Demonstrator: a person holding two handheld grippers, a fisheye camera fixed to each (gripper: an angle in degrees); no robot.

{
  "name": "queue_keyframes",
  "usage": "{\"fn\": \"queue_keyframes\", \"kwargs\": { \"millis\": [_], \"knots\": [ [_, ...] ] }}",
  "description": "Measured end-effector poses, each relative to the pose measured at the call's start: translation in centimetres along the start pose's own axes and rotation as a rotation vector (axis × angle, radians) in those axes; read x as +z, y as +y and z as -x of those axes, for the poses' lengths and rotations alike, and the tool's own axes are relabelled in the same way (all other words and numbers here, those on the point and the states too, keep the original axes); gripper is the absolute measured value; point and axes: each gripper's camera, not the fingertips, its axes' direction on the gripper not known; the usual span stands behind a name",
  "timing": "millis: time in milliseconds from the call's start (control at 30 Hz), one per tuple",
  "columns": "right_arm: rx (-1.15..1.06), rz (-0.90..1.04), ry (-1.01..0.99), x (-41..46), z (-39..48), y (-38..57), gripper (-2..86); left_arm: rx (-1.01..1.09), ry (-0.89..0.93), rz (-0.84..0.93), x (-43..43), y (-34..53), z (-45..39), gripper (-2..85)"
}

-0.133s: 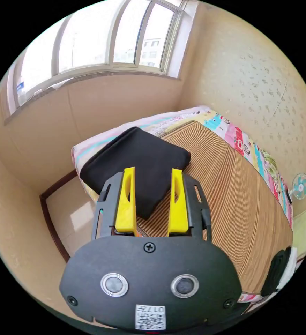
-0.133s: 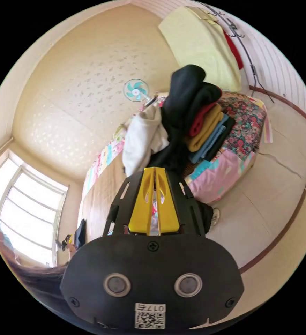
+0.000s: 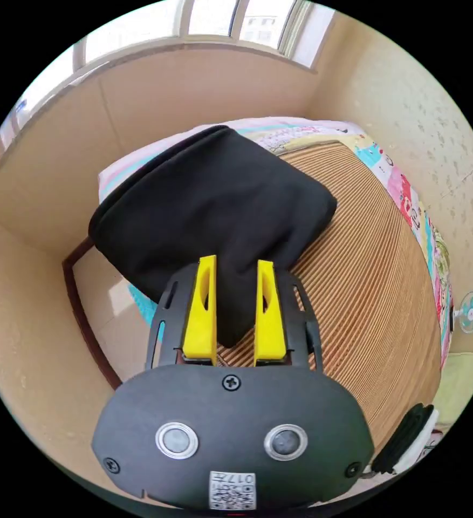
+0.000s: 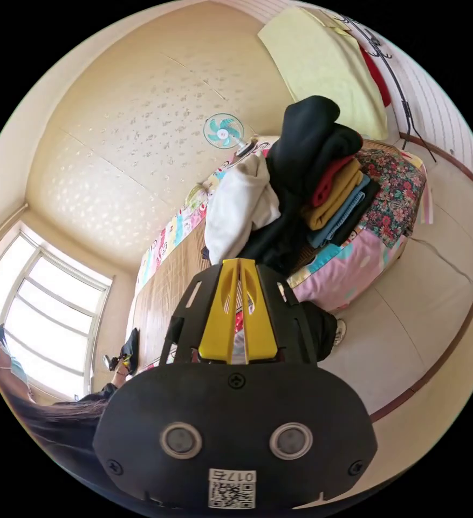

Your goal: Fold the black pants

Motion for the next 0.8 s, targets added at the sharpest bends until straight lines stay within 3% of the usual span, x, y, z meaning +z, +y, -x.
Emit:
{"fn": "queue_keyframes", "kwargs": {
  "millis": [100, 133, 300, 433, 500, 567, 633, 700, 800],
  "knots": [
    [-0.034, 0.035, 0.01, 1.8, 1.5, 1.4, 0.3, 0.031, 0.162, -0.059, -1.4, 3.4, -2.9, 3.5],
    [-0.065, 0.052, 0.016, 2.8, 2.4, 1.8, 0.3, 0.127, 0.299, -0.05, -1.5, 5.4, -4.8, 2.2],
    [-0.25, 0.144, 0.026, 9.0, 8.2, 2.9, 0.5, 0.565, 0.536, 0.047, -2.3, 19.6, -12.9, -0.2],
    [-0.387, 0.272, -0.099, 14.6, 13.3, 5.0, 0.6, 0.88, 0.787, 0.147, -6.7, 32.8, -14.7, 0.9],
    [-0.434, 0.322, -0.183, 16.0, 14.6, 6.3, 0.6, 0.871, 0.881, 0.145, -9.4, 35.6, -12.7, 2.1],
    [-0.479, 0.387, -0.264, 17.2, 15.4, 8.0, 0.6, 0.767, 0.966, 0.006, -12.9, 36.4, -8.7, 3.6],
    [-0.514, 0.44, -0.286, 17.7, 15.5, 9.2, 0.6, 0.552, 0.93, -0.222, -16.9, 34.4, -2.9, 5.2],
    [-0.535, 0.472, -0.277, 18.1, 15.2, 10.2, 0.6, 0.395, 0.852, -0.296, -17.9, 31.1, -0.3, 6.1],
    [-0.529, 0.512, -0.311, 18.6, 14.3, 11.5, 0.7, 0.354, 0.837, -0.18, -15.3, 24.4, -1.9, 10.5]
  ]
}}
